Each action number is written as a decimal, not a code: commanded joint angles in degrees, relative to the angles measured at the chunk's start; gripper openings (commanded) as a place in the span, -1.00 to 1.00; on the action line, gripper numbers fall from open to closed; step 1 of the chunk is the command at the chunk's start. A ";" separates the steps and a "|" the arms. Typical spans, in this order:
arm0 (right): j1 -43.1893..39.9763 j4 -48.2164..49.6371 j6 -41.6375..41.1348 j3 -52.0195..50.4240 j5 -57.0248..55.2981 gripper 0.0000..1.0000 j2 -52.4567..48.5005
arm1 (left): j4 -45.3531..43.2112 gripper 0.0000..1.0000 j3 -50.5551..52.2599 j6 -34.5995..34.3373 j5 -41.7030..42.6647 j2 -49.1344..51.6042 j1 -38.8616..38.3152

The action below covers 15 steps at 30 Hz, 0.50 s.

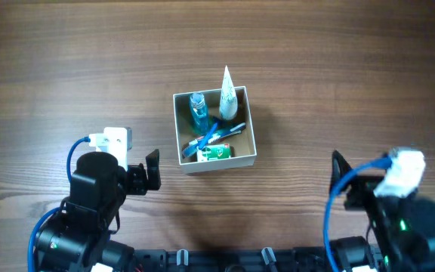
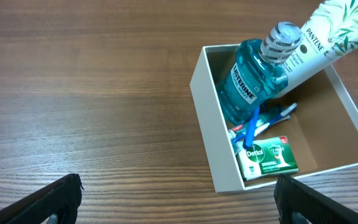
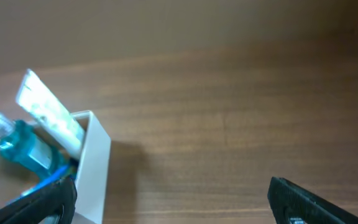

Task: Pack container

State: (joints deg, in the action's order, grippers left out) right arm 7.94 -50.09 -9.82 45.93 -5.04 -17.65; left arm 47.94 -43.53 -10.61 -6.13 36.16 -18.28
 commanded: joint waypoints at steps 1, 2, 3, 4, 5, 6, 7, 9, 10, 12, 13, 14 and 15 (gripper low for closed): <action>0.09 -0.24 -0.66 -3.17 -1.22 0.99 8.85 | -0.15 0.99 0.24 0.76 0.28 0.00 -0.31; 0.09 0.02 -0.66 -4.70 -1.22 0.99 11.15 | -0.15 0.99 0.24 0.76 0.28 0.00 -0.31; 0.09 0.39 -0.68 -6.01 -1.20 0.99 12.85 | -0.15 1.00 0.24 0.76 0.28 0.00 -0.31; 0.09 1.42 -0.70 -7.89 -1.18 0.99 14.91 | -0.15 0.99 0.24 0.76 0.28 0.00 -0.31; 0.09 3.15 -0.70 -10.08 -1.18 1.00 16.87 | -0.15 0.99 0.24 0.76 0.28 0.00 -0.31; 0.07 5.27 -0.70 -12.22 -1.16 0.99 17.42 | -0.15 1.00 0.24 0.76 0.28 0.00 -0.31; 0.07 7.82 -0.66 -13.81 -1.03 0.99 16.90 | -0.15 0.99 0.24 0.76 0.28 0.00 -0.31; 0.04 13.94 -0.66 -17.49 -0.98 0.99 16.72 | -0.15 1.00 0.24 0.76 0.28 0.00 -0.31; 0.07 19.08 -0.55 -20.35 -1.07 1.00 17.03 | -0.15 0.99 0.24 0.76 0.28 0.00 -0.31; 0.04 26.97 -0.28 -24.70 -1.46 1.00 17.27 | -0.15 1.00 0.24 0.76 0.28 0.00 -0.31; 0.00 31.71 0.17 -27.26 -1.46 1.00 17.29 | -0.15 1.00 0.24 0.76 0.28 0.00 -0.31; -0.07 36.39 0.87 -29.79 -1.42 1.00 17.29 | -0.15 1.00 0.24 0.76 0.28 0.00 -0.31; -0.15 42.82 0.90 -33.16 -1.49 0.99 17.29 | -0.15 0.99 0.24 0.76 0.28 0.00 -0.31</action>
State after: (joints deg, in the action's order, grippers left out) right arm 7.94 -16.78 -9.76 19.86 -5.30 -1.13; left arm 47.97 -43.46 -10.61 -6.13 36.21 -18.28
